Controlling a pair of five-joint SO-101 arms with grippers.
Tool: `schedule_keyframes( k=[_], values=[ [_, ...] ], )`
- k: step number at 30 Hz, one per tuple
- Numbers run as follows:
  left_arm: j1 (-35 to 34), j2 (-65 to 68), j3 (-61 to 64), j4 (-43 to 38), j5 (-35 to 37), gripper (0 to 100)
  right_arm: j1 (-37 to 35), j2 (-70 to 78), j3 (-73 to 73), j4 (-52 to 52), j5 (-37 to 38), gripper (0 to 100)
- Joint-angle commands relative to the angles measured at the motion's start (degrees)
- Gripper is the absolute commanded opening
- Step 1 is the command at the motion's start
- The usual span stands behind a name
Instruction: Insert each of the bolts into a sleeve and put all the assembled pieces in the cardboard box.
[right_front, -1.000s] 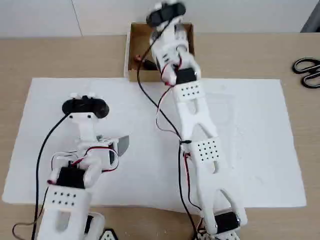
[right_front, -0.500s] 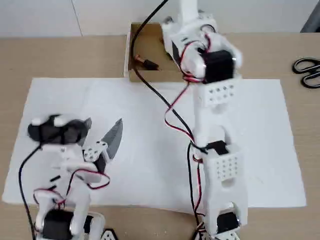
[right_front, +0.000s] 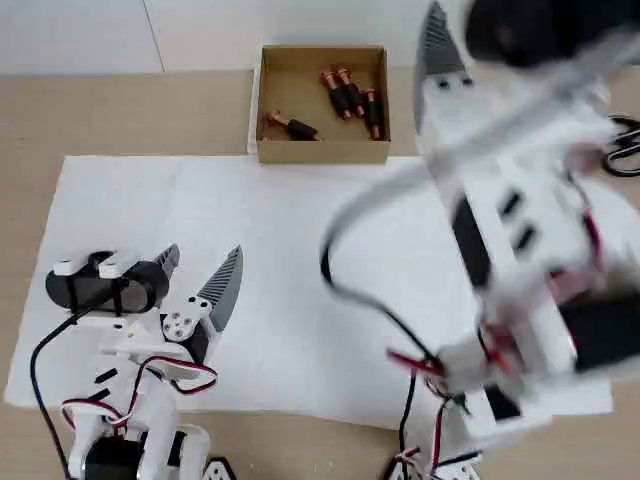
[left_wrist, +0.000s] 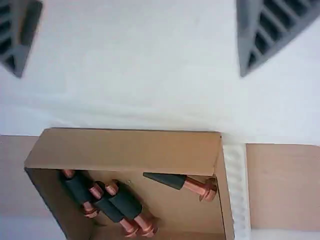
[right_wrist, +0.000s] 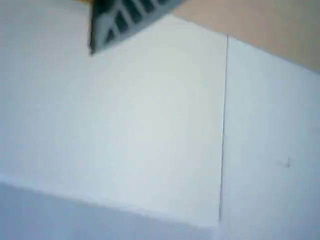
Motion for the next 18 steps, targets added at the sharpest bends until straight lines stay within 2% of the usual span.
schedule_keyframes(
  k=[1, 6, 12, 18],
  values=[
    [0.3, -0.7, -0.2, 0.2, 0.0, 26, 0.4, -8.4, 4.7, 0.6, 0.6, 24.2],
    [0.3, -0.7, 1.6, 0.1, 0.0, 26, 0.5, -25.4, 25.6, 0.5, 0.7, 24.2],
    [-0.1, -0.7, 4.3, -0.2, 0.0, 26, 0.5, -48.1, 63.6, -0.6, 0.5, 24.2],
    [-0.1, -0.7, 6.5, -0.3, 0.0, 26, 0.5, -64.1, 100.2, -11.5, 0.4, 24.2]
  ],
)
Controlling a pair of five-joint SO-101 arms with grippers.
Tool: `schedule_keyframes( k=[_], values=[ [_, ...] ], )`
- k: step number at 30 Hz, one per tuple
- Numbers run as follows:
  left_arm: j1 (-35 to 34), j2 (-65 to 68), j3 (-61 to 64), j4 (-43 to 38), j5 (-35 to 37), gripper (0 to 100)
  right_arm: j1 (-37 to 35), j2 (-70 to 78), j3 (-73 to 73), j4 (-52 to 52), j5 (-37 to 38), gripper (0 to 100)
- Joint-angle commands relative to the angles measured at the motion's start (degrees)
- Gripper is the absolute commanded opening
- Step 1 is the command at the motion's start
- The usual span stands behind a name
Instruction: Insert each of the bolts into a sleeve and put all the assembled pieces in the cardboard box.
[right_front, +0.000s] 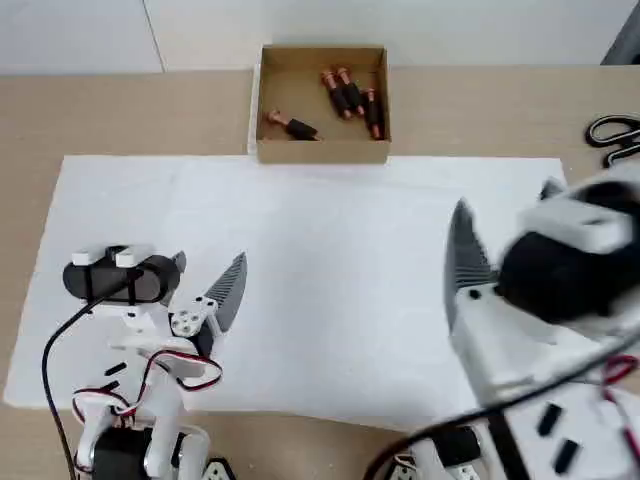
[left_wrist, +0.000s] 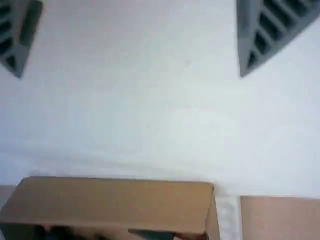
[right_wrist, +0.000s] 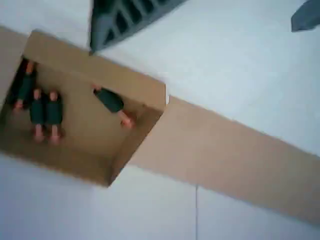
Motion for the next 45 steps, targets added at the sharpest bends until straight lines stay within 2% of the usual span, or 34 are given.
schedule_keyframes(
  k=[1, 8, 11, 14, 18, 23, 30, 45],
  values=[
    [-0.1, -0.7, 1.5, -0.3, 0.0, 26, 0.6, -8.1, 25.7, -9.3, 0.5, 24.2],
    [-0.1, -0.7, 5.7, -0.3, -0.1, 26, 0.7, -22.7, 63.7, -35.4, 0.6, 24.2],
    [-0.1, -0.7, 7.9, -0.3, -0.2, 26, 2.2, -26.7, 75.8, -44.9, 0.6, 24.2],
    [-0.1, -0.7, 8.6, -0.3, -0.2, 26, 6.1, -28.8, 84.2, -50.2, 0.6, 24.2],
    [-0.1, -0.7, 9.1, -0.3, -0.2, 26, 11.1, -29.6, 91.2, -53.1, 0.5, 24.2],
    [-0.1, -0.7, 12.7, -0.3, -0.2, 26, 13.7, -29.6, 99.6, -55.9, 0.6, 24.2],
    [-0.1, -0.7, 15.0, -0.3, -0.2, 26, 13.6, -29.7, 107.7, -57.1, 0.6, 24.2],
    [-0.1, -0.7, 16.1, -0.3, 0.0, 26, 13.4, -29.7, 108.8, -59.6, 0.4, 24.3]
  ],
)
